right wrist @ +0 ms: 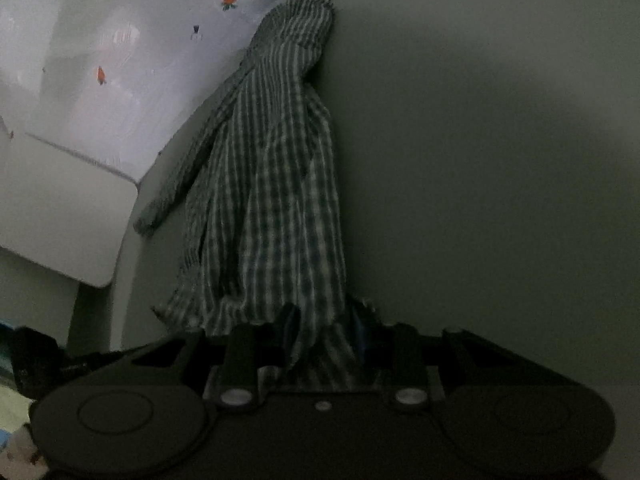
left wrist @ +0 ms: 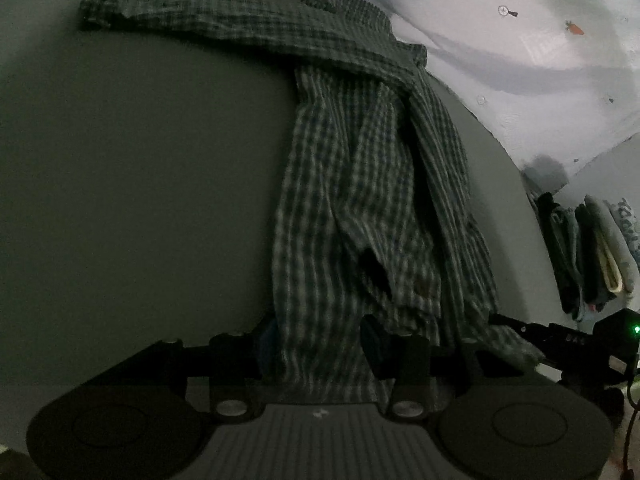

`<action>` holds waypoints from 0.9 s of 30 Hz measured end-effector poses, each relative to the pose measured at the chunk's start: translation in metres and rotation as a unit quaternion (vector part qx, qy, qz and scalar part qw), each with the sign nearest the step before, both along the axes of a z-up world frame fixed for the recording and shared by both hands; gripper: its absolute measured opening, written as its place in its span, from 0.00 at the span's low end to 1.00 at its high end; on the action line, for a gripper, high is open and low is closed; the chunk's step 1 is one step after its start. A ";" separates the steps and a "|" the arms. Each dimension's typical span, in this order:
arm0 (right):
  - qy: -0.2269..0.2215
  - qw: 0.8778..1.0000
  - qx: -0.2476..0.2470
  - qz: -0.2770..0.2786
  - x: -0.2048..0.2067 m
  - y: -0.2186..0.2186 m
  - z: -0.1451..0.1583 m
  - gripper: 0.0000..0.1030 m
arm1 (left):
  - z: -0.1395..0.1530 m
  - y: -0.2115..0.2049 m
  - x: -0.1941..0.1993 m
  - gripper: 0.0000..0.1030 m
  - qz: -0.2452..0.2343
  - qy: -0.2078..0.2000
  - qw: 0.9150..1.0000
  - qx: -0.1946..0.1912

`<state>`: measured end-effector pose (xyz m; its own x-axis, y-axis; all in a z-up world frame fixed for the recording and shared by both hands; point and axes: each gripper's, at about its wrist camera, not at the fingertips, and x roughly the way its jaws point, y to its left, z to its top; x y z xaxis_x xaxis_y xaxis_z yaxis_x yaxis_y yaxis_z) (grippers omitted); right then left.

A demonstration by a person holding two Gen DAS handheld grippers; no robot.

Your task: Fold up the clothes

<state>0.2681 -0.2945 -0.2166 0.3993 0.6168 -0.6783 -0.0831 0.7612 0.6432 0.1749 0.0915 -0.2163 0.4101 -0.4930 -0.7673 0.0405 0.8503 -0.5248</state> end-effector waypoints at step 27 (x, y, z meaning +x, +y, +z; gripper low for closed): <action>0.004 0.998 0.066 -0.012 -0.040 -0.051 0.007 0.29 | -0.011 0.002 -0.035 0.21 0.025 0.028 0.999 -0.011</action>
